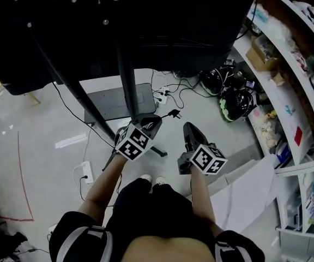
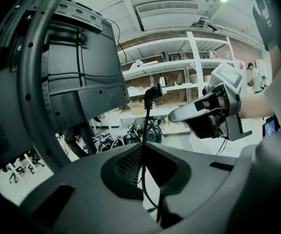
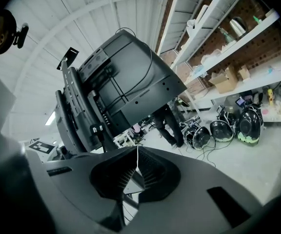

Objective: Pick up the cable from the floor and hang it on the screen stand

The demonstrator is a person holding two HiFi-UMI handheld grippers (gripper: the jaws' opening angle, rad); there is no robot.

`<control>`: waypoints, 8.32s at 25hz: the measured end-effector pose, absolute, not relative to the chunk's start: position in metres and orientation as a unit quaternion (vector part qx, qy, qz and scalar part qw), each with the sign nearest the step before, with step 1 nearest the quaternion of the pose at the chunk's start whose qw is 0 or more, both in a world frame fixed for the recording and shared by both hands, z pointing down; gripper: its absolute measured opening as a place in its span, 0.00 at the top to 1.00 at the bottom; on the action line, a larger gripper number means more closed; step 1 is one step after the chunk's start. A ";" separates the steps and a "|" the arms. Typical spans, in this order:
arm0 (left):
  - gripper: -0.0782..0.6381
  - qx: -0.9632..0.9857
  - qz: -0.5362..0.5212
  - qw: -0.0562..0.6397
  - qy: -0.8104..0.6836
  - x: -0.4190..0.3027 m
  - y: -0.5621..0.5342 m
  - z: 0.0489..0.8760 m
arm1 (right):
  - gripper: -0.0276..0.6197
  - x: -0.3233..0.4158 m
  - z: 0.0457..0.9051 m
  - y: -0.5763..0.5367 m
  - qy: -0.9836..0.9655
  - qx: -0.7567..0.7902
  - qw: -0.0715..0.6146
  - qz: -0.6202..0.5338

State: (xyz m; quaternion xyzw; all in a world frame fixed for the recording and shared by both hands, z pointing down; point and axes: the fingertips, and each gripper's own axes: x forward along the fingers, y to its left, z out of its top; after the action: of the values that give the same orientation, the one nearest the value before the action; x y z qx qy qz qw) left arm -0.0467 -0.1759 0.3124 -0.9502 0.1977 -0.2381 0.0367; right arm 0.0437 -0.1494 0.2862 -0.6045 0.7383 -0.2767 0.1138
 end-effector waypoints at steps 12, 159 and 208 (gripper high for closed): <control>0.87 -0.968 -0.195 0.097 0.128 0.009 -0.190 0.226 | 0.92 0.056 0.242 -0.146 0.749 -0.609 0.125 -0.231; 0.87 -0.337 -0.383 0.827 0.238 -0.017 -0.289 -0.145 | 0.92 -0.027 0.068 -0.208 0.915 -0.380 0.110 -0.076; 0.88 -0.883 0.050 0.287 0.368 -0.159 -0.193 0.018 | 0.92 -0.066 0.087 -0.208 0.858 -0.455 0.223 -0.087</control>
State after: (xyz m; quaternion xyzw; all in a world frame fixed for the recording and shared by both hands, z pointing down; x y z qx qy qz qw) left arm -0.1586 -0.1935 0.0178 -0.8827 0.3684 0.0505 0.2874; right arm -0.0662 -0.2076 0.0867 -0.4548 0.8578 -0.0866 0.2231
